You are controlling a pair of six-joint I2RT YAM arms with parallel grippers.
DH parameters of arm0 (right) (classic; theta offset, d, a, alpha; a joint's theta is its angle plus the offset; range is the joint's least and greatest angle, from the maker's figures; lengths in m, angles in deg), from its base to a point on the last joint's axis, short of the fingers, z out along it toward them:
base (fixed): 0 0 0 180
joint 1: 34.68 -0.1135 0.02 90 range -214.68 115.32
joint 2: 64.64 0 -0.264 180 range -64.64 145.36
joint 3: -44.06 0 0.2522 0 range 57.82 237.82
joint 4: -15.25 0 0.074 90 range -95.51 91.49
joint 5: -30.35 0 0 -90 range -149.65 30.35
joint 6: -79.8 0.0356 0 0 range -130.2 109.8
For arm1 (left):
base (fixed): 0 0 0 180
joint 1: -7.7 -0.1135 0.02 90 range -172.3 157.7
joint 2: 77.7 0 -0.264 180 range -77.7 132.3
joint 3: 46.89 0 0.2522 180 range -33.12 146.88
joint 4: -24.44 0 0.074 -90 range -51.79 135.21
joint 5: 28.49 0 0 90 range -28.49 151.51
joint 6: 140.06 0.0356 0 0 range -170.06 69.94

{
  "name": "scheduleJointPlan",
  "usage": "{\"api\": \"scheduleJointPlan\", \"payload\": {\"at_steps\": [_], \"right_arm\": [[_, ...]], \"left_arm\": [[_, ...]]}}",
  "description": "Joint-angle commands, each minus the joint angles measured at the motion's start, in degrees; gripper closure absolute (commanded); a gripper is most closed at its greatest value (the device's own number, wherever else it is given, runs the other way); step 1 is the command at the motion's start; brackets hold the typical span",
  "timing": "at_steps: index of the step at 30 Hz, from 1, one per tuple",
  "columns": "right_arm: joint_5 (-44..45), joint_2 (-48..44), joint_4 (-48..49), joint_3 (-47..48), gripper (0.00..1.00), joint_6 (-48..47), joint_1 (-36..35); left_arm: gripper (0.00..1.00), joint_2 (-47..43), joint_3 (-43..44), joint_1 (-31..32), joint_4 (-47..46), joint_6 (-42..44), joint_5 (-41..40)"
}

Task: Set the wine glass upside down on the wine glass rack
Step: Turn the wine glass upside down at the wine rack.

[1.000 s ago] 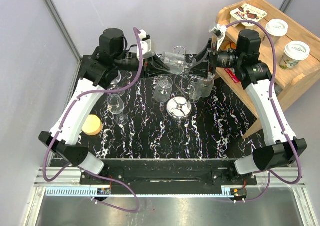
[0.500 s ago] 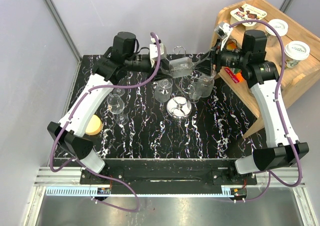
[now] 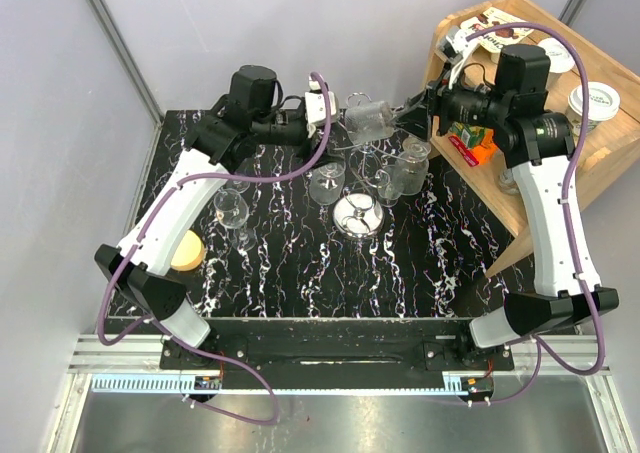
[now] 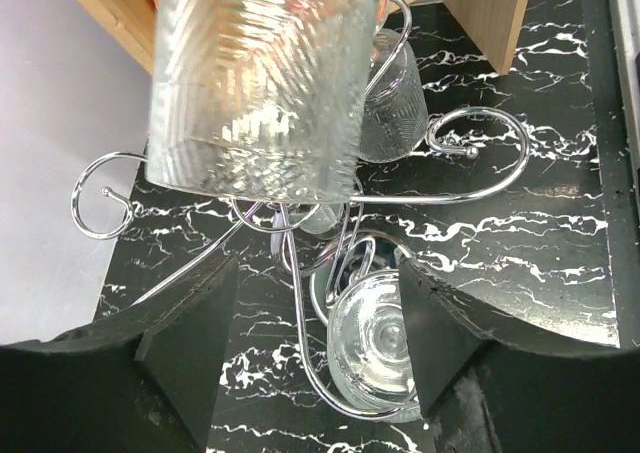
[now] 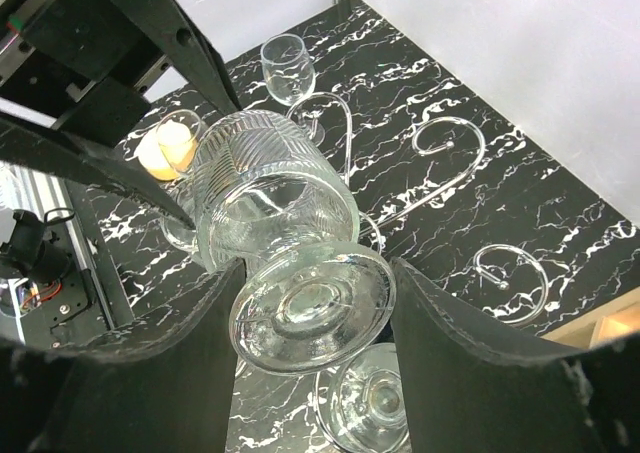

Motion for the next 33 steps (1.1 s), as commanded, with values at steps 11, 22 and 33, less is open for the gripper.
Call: {"api": "scheduleJointPlan", "payload": {"at_steps": [11, 22, 33], "right_arm": [[7.73, 4.96, -10.87, 13.59, 1.0, -6.04, -3.66], [10.9, 10.93, -22.38, 28.09, 1.0, -8.24, -8.06], [10.63, 7.42, -18.0, 22.66, 1.0, -6.05, -9.11]], "left_arm": [[0.1, -4.3, 11.04, 7.98, 6.35, 11.71, -25.21], [0.04, -2.01, 13.15, 16.7, 9.86, 27.79, -39.65], [0.01, -0.6, 15.61, 17.4, 8.72, 17.45, -35.62]]}}
